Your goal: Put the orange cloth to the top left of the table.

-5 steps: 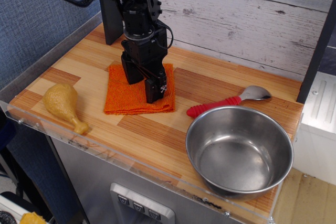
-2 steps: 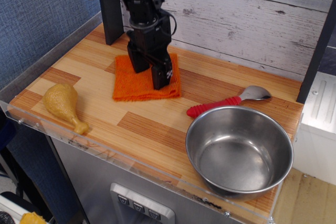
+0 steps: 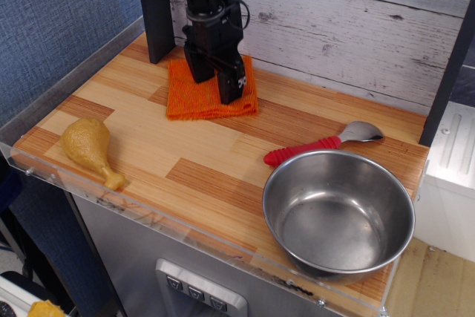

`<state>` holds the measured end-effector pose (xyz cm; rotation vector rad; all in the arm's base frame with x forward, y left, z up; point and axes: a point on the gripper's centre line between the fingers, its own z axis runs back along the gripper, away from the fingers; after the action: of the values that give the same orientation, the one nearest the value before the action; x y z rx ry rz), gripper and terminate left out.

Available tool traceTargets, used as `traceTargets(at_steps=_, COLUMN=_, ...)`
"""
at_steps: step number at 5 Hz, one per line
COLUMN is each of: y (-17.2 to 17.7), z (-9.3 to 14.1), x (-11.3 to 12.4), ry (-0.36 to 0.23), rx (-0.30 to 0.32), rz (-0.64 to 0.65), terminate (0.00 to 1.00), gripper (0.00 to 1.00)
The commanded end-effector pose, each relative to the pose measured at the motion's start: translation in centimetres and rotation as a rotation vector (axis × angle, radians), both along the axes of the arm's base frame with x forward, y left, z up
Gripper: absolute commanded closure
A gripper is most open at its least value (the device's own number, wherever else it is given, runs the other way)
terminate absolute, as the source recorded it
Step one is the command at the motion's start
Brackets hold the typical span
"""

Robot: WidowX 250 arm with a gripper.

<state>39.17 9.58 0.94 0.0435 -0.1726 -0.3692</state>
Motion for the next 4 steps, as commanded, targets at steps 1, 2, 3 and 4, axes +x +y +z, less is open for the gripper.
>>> traceTargets(at_steps=1, y=4.8, z=0.3, x=0.6, ry=-0.010, rx=0.024, rz=0.070, terminate=0.00, gripper=0.00)
traceTargets(at_steps=2, y=6.0, z=0.6, x=0.3, ry=-0.005, rx=0.029, rz=0.083, terminate=0.00, gripper=0.00)
traceTargets(at_steps=3, y=6.4, z=0.8, x=-0.7, ry=0.002, rx=0.026, rz=0.094, terminate=0.00, gripper=0.00)
traceTargets(at_steps=4, y=6.4, z=1.2, x=-1.0, ry=0.005, rx=0.018, rz=0.095, terminate=0.00, gripper=0.00)
